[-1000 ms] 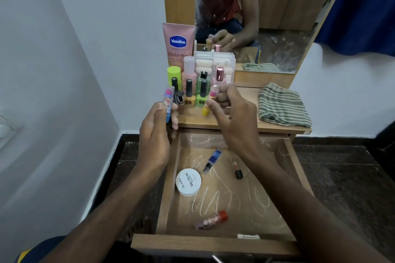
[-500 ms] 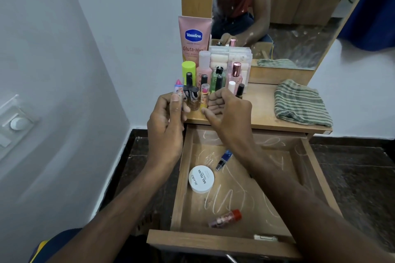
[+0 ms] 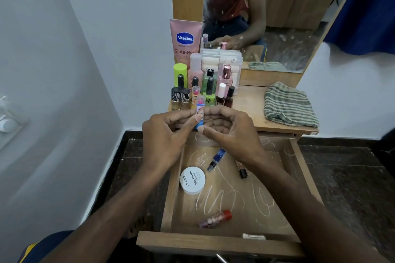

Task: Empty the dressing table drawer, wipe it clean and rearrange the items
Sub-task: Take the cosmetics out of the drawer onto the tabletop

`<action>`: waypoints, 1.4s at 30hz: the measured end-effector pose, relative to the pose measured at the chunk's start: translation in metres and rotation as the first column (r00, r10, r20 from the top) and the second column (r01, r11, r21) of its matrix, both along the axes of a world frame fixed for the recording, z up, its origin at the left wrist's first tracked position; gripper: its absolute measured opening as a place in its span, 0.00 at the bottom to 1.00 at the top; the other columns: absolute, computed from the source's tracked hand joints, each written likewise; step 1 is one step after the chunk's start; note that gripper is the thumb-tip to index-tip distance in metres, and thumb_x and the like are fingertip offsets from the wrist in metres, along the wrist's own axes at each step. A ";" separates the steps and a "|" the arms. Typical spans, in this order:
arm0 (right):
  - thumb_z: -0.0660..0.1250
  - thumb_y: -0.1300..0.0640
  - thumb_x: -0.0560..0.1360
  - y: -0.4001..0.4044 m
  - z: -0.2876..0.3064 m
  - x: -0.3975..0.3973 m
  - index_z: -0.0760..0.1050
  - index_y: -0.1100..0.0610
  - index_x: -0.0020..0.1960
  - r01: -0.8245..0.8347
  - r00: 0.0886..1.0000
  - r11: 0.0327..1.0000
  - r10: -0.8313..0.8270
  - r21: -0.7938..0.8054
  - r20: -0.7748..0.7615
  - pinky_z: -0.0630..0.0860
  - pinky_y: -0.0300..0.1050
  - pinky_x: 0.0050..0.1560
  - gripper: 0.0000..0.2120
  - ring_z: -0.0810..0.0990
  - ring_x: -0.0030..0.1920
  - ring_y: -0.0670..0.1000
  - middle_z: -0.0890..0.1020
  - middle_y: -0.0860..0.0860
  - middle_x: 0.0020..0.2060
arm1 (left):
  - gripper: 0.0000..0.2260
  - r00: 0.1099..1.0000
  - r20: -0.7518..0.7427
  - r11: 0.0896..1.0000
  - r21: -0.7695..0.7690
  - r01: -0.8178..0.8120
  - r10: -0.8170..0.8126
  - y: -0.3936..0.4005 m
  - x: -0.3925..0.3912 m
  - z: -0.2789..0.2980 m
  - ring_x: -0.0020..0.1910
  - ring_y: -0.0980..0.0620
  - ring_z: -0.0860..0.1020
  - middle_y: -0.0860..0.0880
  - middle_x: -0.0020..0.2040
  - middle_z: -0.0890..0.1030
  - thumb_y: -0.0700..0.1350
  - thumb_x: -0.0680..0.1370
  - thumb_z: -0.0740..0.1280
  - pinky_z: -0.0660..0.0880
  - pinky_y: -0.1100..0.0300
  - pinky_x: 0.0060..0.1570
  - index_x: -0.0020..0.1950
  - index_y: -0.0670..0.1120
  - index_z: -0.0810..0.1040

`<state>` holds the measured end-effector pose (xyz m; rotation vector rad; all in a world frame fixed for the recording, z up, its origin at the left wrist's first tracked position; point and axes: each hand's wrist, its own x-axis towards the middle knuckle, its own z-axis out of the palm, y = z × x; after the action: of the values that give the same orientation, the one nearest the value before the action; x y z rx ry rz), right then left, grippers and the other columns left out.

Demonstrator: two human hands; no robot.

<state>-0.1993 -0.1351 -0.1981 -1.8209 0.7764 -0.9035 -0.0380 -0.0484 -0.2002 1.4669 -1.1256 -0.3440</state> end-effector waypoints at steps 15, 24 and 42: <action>0.81 0.55 0.72 -0.021 -0.008 0.027 0.84 0.55 0.50 0.376 0.917 0.864 -0.400 -0.334 -0.004 0.83 0.35 0.42 0.10 0.84 0.38 0.41 0.85 0.43 0.37 | 0.13 0.832 0.543 0.936 0.339 -0.093 -0.114 -0.001 0.021 -0.016 0.34 0.65 0.79 0.64 0.33 0.82 0.62 0.81 0.69 0.74 0.62 0.33 0.40 0.59 0.84; 0.80 0.55 0.74 -0.013 -0.004 -0.003 0.83 0.56 0.47 0.389 0.905 0.796 -0.423 -0.463 0.033 0.79 0.31 0.39 0.08 0.83 0.37 0.42 0.83 0.43 0.36 | 0.06 0.741 0.595 0.873 0.487 -0.025 -0.311 -0.006 0.004 -0.022 0.38 0.69 0.77 0.64 0.38 0.81 0.59 0.78 0.73 0.72 0.68 0.36 0.51 0.60 0.86; 0.76 0.52 0.77 0.035 -0.032 -0.048 0.82 0.47 0.56 -0.695 0.241 0.713 0.355 0.095 -0.903 0.68 0.34 0.42 0.09 0.76 0.51 0.43 0.79 0.43 0.52 | 0.22 0.425 0.804 0.820 0.534 -0.205 -0.417 -0.023 -0.024 -0.044 0.44 0.55 0.80 0.57 0.41 0.81 0.75 0.69 0.69 0.79 0.56 0.47 0.44 0.57 0.80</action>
<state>-0.2469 -0.1001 -0.2306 -2.6419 0.4711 0.5682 -0.0621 -0.0717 -0.2439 2.2321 -2.1629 0.1169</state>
